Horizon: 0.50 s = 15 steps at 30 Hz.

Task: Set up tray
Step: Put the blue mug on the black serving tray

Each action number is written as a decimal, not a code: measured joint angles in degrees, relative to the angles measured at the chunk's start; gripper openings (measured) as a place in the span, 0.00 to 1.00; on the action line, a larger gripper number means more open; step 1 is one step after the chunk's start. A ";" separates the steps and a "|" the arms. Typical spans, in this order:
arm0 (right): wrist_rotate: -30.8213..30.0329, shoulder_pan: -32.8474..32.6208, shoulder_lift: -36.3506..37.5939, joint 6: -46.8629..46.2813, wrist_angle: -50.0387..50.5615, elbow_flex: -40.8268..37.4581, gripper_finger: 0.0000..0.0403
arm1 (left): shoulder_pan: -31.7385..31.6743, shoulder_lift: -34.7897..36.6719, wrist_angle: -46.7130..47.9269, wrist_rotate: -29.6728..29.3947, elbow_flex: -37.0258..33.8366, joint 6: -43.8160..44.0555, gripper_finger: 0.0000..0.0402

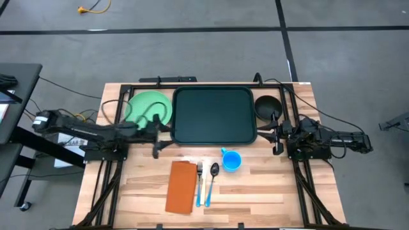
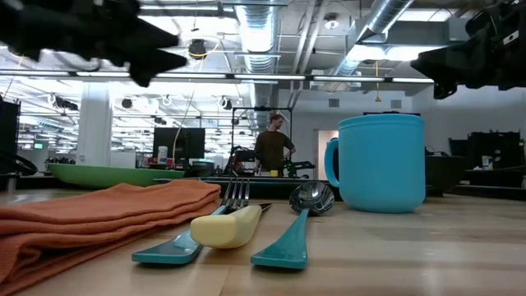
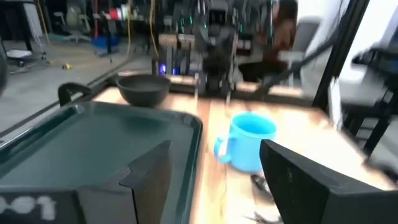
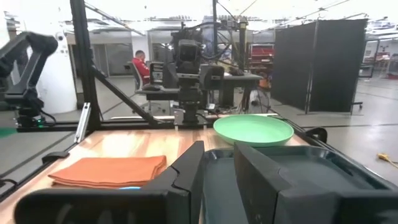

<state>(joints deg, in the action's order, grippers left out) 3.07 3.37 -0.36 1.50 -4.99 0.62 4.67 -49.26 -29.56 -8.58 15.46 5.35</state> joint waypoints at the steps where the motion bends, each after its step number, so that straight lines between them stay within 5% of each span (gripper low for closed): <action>1: 0.00 -0.35 0.00 0.00 0.00 0.00 0.20 | -0.02 -3.64 0.07 0.46 2.03 -1.32 0.57; 15: -0.02 -5.70 0.00 -7.54 0.26 0.00 0.20 | -0.49 -39.60 0.84 1.59 32.80 -9.03 0.57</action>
<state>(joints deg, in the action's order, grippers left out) 3.05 -2.33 -0.36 -6.05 -4.73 0.62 4.18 -88.85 -28.72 -6.99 48.26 -3.68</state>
